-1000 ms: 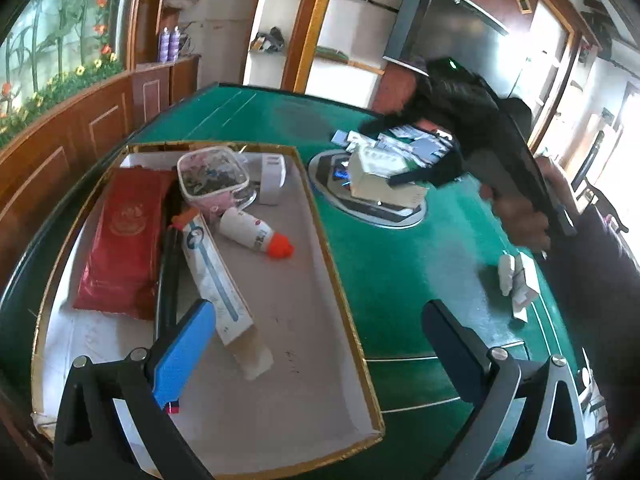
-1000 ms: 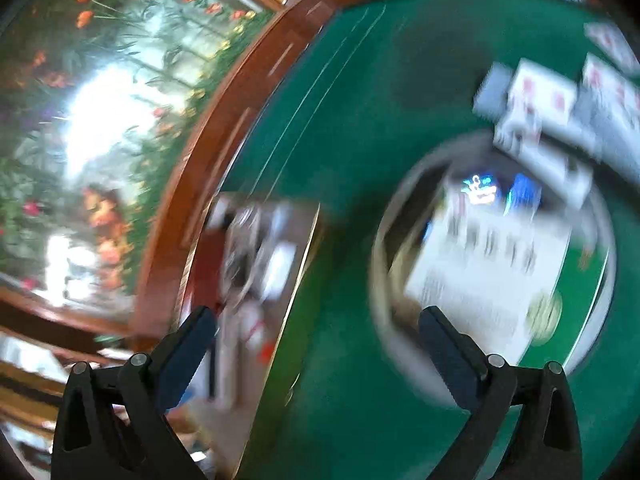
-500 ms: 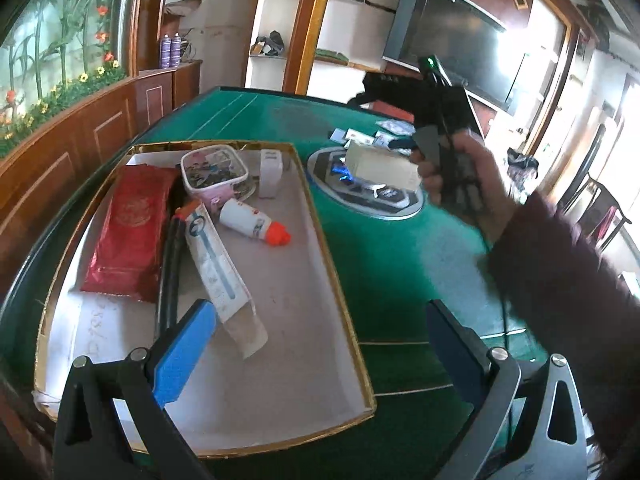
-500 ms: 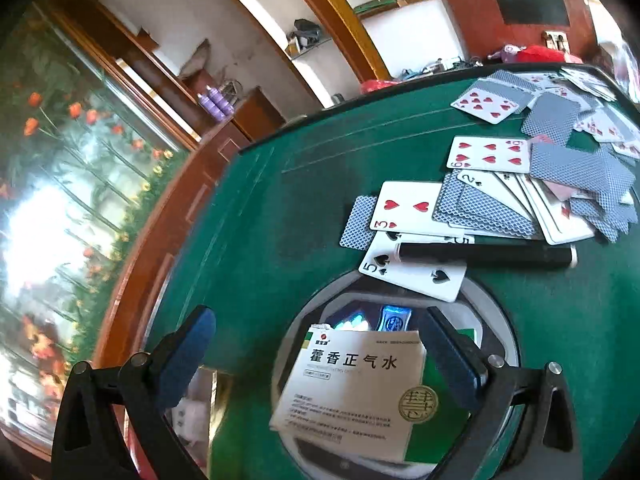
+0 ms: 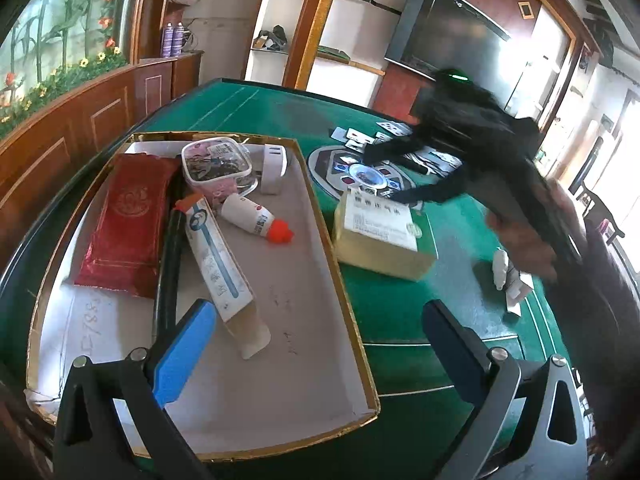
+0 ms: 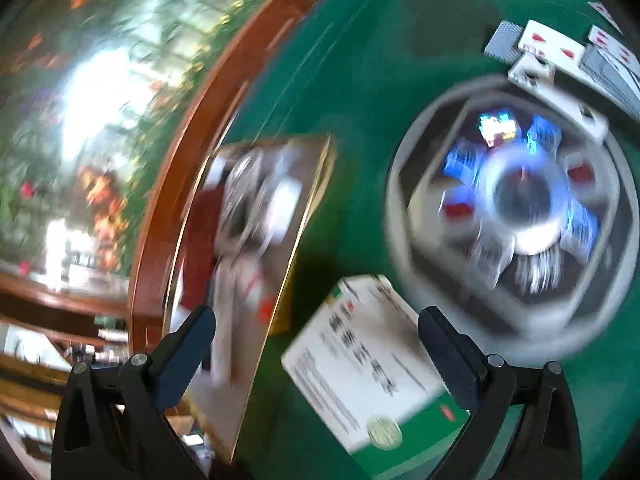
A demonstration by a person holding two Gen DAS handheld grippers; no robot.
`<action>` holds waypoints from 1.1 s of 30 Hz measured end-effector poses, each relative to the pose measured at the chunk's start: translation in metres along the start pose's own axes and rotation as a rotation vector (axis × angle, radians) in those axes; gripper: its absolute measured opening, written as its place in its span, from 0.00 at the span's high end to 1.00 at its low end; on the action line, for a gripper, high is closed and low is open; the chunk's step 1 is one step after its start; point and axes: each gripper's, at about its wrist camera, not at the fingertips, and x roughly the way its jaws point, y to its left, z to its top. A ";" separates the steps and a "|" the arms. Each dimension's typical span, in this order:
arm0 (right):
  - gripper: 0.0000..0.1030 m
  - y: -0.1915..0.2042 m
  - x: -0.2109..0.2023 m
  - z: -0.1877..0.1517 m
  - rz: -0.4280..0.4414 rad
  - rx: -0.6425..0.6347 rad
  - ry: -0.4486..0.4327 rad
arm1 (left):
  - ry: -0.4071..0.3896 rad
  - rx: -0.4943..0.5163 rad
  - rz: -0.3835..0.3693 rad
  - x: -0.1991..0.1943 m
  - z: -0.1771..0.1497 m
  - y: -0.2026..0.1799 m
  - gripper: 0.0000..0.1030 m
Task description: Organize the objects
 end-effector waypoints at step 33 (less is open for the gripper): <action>0.00 -0.079 -0.182 -0.145 -0.292 0.329 -0.851 | 0.365 -0.007 -0.150 0.163 0.078 -0.085 0.01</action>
